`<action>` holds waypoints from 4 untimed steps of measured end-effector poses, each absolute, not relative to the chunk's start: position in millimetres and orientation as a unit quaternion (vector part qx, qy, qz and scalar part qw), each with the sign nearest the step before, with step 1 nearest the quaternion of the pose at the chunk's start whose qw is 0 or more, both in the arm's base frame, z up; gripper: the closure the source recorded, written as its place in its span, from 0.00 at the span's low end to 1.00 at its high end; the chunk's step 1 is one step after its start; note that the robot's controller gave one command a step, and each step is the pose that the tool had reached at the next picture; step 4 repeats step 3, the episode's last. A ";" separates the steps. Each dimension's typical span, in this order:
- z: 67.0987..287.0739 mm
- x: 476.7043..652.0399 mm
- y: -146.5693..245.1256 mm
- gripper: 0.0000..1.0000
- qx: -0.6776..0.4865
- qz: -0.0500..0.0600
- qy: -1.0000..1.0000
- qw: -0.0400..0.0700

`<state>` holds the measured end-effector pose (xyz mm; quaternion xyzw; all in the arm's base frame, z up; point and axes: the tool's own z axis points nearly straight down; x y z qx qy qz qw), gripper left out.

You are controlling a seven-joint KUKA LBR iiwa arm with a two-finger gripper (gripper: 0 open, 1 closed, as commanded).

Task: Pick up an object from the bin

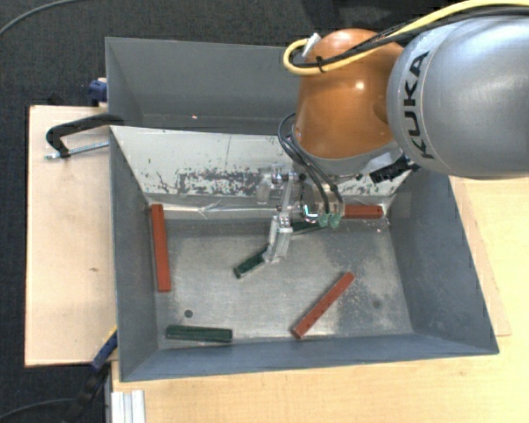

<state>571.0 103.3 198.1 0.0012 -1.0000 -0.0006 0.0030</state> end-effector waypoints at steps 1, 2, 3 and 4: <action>76.5 556.6 82.7 0.00 -0.202 0.000 -0.979 0.002; 78.3 557.7 83.1 1.00 -0.202 -0.001 -0.979 0.000; 244.3 576.4 63.9 1.00 -0.206 -0.002 -0.978 -0.006; 244.3 576.4 63.9 1.00 -0.206 -0.002 -0.978 -0.006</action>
Offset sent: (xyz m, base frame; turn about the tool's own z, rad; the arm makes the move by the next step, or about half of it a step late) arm -0.0138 -0.0211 -0.1204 0.4092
